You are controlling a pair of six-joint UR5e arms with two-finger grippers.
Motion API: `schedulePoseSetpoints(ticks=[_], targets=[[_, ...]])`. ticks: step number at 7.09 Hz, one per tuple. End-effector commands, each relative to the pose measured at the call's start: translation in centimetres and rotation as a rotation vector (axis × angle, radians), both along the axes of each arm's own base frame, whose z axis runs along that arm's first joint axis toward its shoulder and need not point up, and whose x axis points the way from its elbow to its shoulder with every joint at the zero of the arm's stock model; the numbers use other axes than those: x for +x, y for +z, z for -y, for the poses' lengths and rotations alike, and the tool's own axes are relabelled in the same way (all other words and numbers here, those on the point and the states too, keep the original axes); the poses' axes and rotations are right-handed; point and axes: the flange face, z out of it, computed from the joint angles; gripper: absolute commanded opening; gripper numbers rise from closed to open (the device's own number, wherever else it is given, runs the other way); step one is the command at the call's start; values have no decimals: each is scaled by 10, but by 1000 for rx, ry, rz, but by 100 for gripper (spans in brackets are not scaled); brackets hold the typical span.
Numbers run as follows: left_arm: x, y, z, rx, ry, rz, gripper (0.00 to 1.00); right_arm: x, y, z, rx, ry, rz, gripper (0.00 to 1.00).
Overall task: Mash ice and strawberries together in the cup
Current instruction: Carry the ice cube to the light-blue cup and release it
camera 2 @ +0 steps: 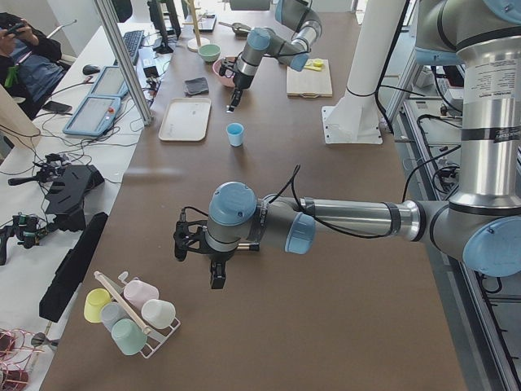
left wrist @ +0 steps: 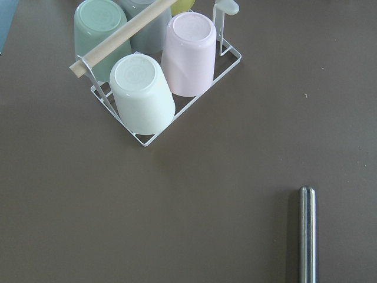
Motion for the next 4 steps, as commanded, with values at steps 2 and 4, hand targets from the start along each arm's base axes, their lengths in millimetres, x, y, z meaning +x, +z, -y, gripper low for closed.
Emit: schedulePoseSetpoints(ticks=[2,4], targets=[[0,4,0,-8,1,-1,98,-25,21,-8,16,-12,13,26],[0,7,-1,-16,1,-1,98,-27,22,-13,30,-10,9,84]])
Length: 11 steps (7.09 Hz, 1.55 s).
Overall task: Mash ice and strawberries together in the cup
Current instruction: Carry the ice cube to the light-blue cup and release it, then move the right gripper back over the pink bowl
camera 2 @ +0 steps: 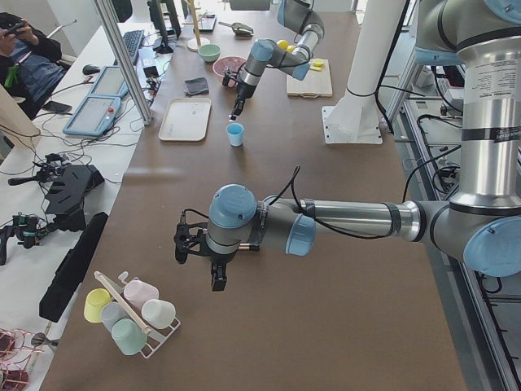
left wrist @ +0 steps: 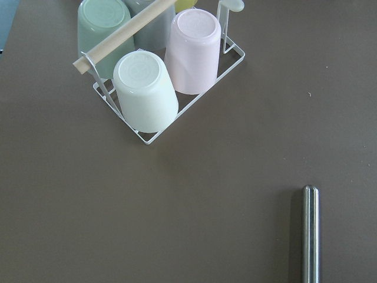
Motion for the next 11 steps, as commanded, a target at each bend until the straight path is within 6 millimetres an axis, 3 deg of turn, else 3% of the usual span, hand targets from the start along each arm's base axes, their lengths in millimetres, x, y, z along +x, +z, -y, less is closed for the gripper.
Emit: schedulePoseSetpoints(ticks=[1,2,3,4,6,7,9,10,11], targets=[[-1,2,-1,-4,-1,0,98,2,-4,-2,15,-2,5,99],[-1,2,-1,-3,0,0,98,5,-7,-3,15,-7,13,99],[-1,2,-1,-2,0,0,98,28,-1,11,-3,-19,25,100],[-1,2,-1,-2,-1,0,98,64,35,28,2,-58,14,100],[-1,-3,-1,7,-2,-2,98,168,114,79,7,-67,-45,99],[2,-1,-2,3,10,-45,98,214,132,105,-32,-63,-97,99],[4,-3,-2,4,16,-71,98,277,161,107,-112,53,-211,98],[4,-3,-2,3,16,-71,98,294,190,105,-116,139,-295,98],[4,-3,-2,4,16,-71,98,290,210,111,-116,176,-358,97]])
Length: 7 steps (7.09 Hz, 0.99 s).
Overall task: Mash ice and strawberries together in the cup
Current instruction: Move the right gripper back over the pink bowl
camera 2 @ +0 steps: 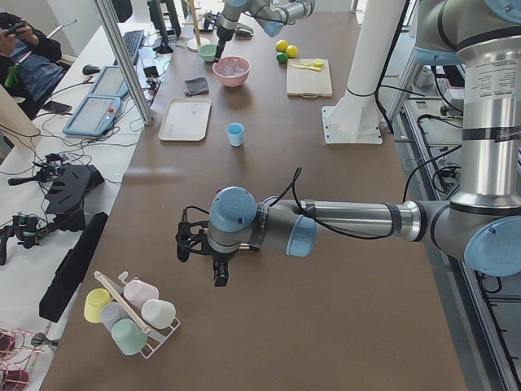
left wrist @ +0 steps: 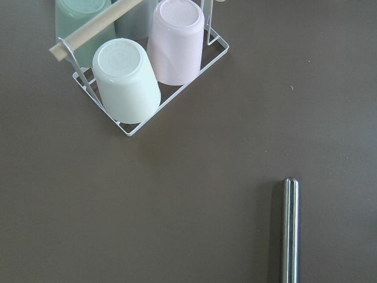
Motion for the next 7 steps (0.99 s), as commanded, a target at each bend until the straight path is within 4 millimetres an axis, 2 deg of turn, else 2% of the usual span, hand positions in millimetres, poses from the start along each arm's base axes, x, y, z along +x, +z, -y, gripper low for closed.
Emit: schedulePoseSetpoints(ticks=[1,2,3,4,5,7], targets=[[0,-2,1,4,0,-1,98,6,44,7,-19,23,-133,90],[0,-3,1,4,0,-1,98,5,48,6,17,-67,-178,89],[0,-1,2,2,0,-1,98,11,49,7,105,-230,-208,86],[0,0,1,1,0,-1,98,26,58,18,122,-307,-230,84],[-1,-2,0,4,-1,-1,98,34,57,19,223,-446,-262,95],[-1,-1,0,2,-1,-1,98,27,74,20,321,-584,-217,99]])
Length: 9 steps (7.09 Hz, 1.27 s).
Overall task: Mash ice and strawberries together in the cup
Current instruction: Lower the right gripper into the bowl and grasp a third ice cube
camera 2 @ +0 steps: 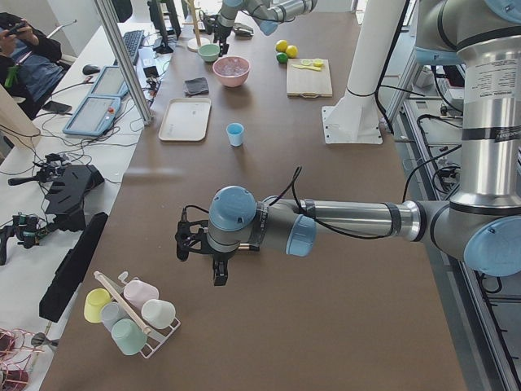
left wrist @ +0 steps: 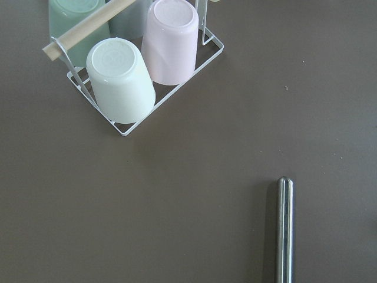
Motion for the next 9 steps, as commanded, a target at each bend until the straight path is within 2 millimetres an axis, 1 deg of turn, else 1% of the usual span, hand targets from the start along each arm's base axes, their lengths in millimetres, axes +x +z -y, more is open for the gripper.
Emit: schedulePoseSetpoints(ticks=[1,3,4,5,6,7,8,9], targets=[[1,2,-1,-3,2,0,98,-3,26,-4,54,-140,94,99],[1,0,0,0,2,0,98,-2,70,7,86,-148,97,99],[0,-2,-1,4,1,-1,98,-11,81,13,118,-172,96,99],[0,-1,-1,1,1,-1,98,-13,85,10,125,-184,103,91],[0,0,-1,1,0,0,98,-14,83,8,129,-184,104,73],[0,0,-1,1,0,0,98,-13,89,5,128,-189,96,64],[0,-1,0,2,-1,0,98,-10,91,3,159,-221,74,60],[-1,-3,0,5,-2,0,98,-6,103,-2,189,-265,33,61]])
